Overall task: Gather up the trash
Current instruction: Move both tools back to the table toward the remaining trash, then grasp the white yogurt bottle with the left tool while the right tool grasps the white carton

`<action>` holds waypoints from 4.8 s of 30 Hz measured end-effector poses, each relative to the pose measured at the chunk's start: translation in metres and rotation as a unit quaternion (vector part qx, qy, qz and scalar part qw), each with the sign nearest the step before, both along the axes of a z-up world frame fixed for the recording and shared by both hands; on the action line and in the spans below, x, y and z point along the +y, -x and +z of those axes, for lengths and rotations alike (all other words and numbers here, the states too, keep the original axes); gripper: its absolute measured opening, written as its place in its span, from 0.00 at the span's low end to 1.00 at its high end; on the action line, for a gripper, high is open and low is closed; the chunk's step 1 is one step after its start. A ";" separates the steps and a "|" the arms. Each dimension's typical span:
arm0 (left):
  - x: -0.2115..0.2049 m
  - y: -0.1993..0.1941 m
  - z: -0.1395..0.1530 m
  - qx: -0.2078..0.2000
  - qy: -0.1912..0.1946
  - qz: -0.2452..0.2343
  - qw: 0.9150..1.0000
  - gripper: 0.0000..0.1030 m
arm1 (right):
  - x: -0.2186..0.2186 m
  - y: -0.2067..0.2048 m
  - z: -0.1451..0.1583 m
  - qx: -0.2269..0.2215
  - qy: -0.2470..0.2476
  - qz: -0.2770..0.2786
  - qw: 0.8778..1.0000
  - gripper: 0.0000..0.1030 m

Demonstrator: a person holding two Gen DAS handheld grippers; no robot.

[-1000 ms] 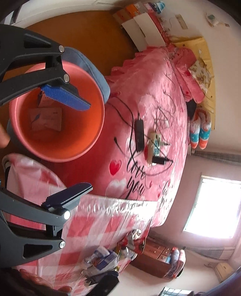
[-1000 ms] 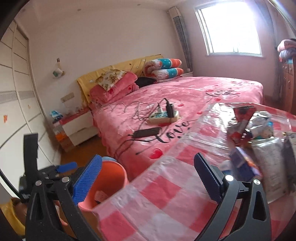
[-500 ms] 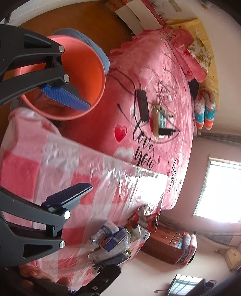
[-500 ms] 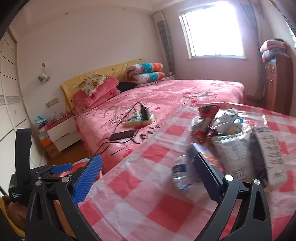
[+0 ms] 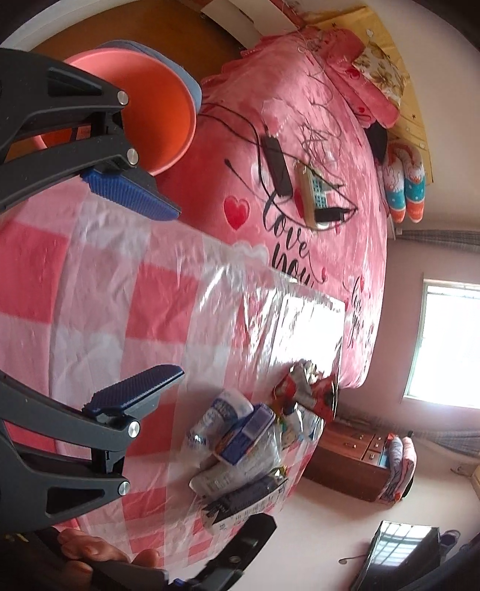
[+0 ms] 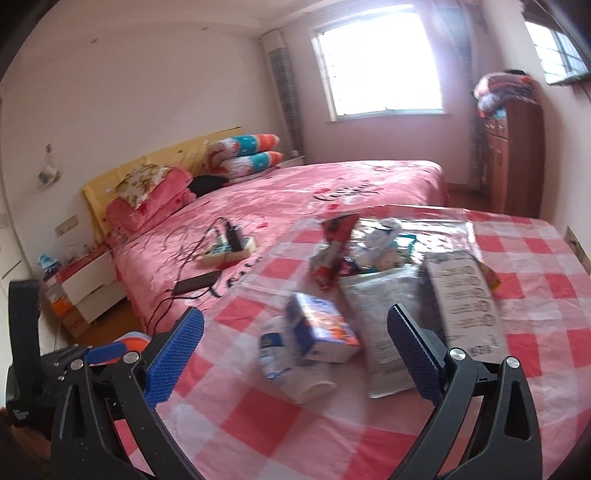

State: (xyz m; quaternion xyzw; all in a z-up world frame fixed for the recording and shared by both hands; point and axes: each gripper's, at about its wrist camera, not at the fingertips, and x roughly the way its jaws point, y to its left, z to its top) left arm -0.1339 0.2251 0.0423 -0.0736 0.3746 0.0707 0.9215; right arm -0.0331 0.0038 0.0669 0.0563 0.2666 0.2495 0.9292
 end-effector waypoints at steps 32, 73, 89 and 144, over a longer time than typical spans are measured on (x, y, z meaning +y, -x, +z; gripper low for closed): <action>-0.109 -0.088 -0.022 0.055 0.055 -0.075 0.994 0.79 | -0.122 -0.078 -0.039 0.125 -0.090 -0.066 0.986 0.95; -0.073 -0.100 -0.036 0.089 -0.056 -0.044 0.993 0.76 | -0.104 -0.091 -0.043 0.125 -0.050 -0.048 0.990 0.94; -0.075 -0.095 -0.034 0.070 -0.027 -0.063 0.995 0.46 | -0.092 -0.083 -0.042 0.105 -0.008 -0.054 0.993 0.70; 0.029 -0.009 -0.018 0.000 0.088 -0.057 0.994 0.36 | -0.021 -0.040 -0.010 0.144 -0.126 0.033 0.981 0.57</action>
